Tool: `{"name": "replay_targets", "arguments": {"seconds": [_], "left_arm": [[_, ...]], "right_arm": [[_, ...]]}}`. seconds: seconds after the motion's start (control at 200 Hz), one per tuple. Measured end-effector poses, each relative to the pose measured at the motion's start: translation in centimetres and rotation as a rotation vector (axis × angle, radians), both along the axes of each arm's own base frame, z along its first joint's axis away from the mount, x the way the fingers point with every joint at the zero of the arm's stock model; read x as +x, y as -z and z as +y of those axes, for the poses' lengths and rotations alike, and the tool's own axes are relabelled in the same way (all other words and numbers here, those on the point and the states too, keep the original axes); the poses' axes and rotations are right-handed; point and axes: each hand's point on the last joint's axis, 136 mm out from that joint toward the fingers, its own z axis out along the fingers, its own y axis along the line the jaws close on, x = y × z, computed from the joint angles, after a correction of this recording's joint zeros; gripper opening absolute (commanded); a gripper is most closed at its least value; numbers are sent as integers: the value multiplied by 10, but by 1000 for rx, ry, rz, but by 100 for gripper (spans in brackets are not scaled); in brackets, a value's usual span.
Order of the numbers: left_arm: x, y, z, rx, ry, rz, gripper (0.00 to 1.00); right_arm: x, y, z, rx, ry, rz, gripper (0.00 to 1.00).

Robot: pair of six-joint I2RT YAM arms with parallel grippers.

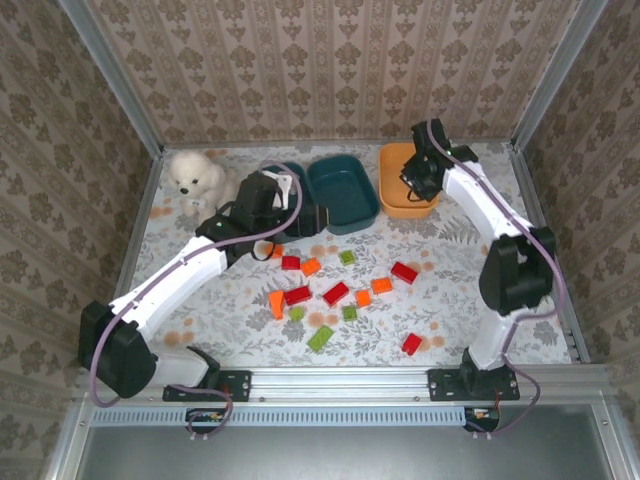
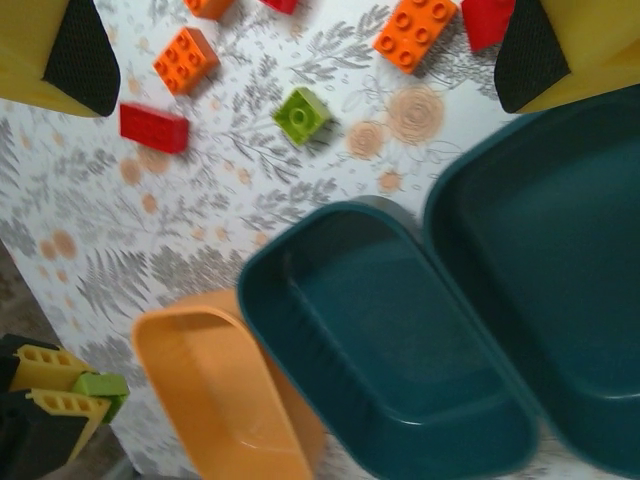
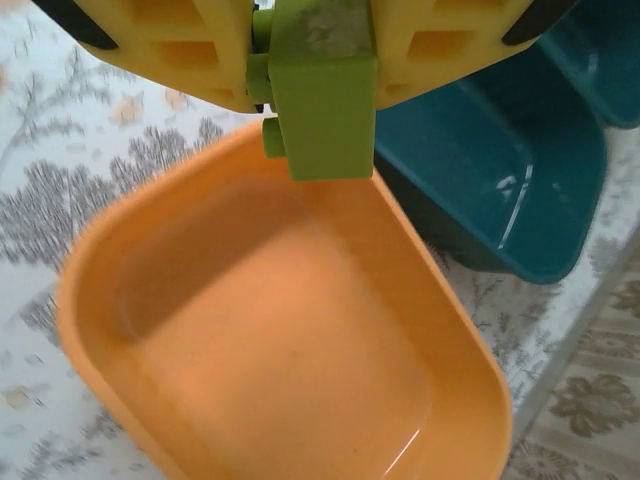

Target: Sort the legos into containers by color

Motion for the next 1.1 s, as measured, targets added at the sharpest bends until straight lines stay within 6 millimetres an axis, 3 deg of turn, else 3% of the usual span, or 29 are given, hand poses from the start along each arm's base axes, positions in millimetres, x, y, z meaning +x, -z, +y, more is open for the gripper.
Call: {"name": "replay_targets", "arguments": {"seconds": [0.12,0.305,0.425,0.63,0.795,0.9,0.97,1.1], "left_arm": [[12,3,8,-1,-56,19,100],[17,-2,10,-18,-90,21,100],[17,-3,11,-20,-101,28,100],[11,0,21,3,-128,49,100],[0,-5,34,4,-163,38,99],[-9,-1,47,27,-197,51,99],[-14,4,58,48,-233,72,98],[-28,25,85,76,-345,144,95]], "right_arm": [[32,41,2,-44,-46,78,27],[56,96,-3,-78,-80,189,28],[62,112,-12,-84,-79,229,31],[70,122,-20,-64,-96,252,54],[72,112,-18,-57,-110,238,57],[72,91,-15,-64,-128,203,56],[73,59,-10,-80,-151,139,56],[56,-37,22,-137,-268,-96,58]]}}
